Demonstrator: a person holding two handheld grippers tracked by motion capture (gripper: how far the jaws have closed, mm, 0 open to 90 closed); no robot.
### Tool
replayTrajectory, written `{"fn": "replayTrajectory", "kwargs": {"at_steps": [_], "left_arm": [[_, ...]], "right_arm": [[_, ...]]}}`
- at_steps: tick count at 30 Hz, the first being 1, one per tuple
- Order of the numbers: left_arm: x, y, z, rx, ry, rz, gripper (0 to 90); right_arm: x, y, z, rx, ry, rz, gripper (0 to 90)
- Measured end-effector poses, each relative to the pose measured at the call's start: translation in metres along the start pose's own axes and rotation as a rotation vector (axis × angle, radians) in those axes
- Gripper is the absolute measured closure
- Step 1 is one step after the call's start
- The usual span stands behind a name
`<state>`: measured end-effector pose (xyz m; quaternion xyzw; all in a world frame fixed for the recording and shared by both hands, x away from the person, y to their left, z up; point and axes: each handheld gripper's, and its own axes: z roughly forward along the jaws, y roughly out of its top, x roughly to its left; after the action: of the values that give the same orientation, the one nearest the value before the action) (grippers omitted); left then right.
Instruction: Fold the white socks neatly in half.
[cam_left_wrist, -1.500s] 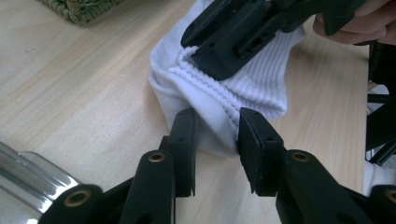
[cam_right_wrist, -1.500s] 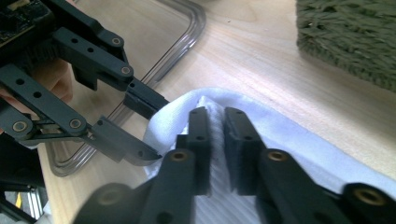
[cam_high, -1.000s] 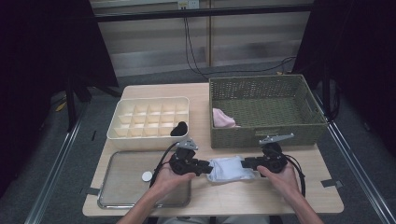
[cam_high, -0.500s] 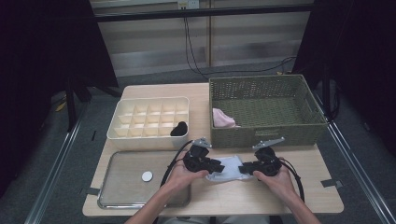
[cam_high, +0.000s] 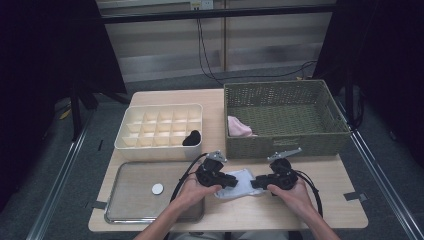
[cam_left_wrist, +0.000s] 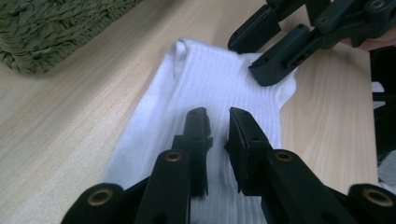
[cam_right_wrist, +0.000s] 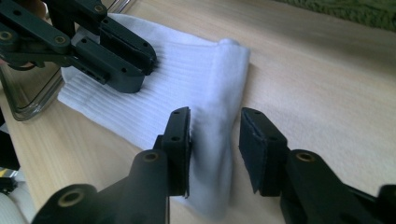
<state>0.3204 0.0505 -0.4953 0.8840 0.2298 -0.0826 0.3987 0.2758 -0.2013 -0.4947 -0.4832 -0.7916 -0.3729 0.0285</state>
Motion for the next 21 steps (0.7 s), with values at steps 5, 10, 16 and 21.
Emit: {"fn": "replayTrajectory", "kwargs": {"at_steps": [5, 10, 16, 21], "left_arm": [[-0.0009, -0.0013, 0.001, -0.004, 0.002, -0.003, 77.7], [-0.0029, -0.0018, 0.0018, -0.005, 0.01, 0.001, 78.3], [-0.003, -0.0026, 0.0024, -0.016, 0.006, 0.004, 78.6], [-0.0034, -0.0027, 0.0023, -0.015, 0.009, 0.003, 78.6]], "right_arm": [[0.0021, -0.0038, -0.0001, -0.01, 0.005, 0.002, 64.1], [0.0061, -0.0007, 0.0073, -0.023, 0.008, 0.007, 69.9], [0.0021, -0.0011, 0.0064, -0.035, 0.039, 0.043, 78.4], [0.0021, 0.0004, 0.0019, -0.059, 0.067, 0.051, 81.2]]}}
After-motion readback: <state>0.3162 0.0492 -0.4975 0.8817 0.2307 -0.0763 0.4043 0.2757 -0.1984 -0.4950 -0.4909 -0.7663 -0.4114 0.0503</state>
